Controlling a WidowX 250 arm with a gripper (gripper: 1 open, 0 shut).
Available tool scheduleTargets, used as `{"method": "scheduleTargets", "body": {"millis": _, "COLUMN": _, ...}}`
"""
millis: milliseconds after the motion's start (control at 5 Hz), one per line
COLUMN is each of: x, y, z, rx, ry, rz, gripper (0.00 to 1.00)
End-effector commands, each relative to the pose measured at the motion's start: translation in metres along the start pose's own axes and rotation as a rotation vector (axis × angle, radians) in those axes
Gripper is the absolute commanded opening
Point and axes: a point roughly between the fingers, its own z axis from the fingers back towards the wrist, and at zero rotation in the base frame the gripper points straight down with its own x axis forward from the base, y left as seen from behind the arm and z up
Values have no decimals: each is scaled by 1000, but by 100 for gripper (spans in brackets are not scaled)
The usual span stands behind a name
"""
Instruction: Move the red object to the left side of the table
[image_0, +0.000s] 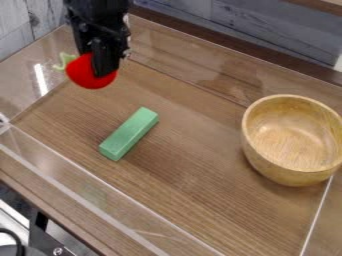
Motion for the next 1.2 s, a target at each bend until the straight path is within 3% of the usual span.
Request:
{"method": "scheduleTargets", "body": {"millis": 0, "x": 9, "y": 19, "z": -15, "rx": 20, "ry": -8, "rz": 35, "gripper": 0}}
{"method": "scheduleTargets", "body": {"millis": 200, "x": 18, "y": 33, "z": -36, "rx": 23, "ry": 5, "rz": 68, "gripper": 0}}
{"method": "scheduleTargets", "body": {"millis": 600, "x": 18, "y": 46, "z": -45, "rx": 18, "ry": 15, "rz": -15, "gripper": 0}}
{"method": "scheduleTargets", "body": {"millis": 800, "x": 13, "y": 53, "z": -48, "rx": 6, "ry": 29, "rz": -8, "gripper": 100}}
{"method": "scheduleTargets", "body": {"millis": 1000, "x": 13, "y": 54, "z": -46, "rx": -7, "ry": 42, "rz": 45, "gripper": 100}}
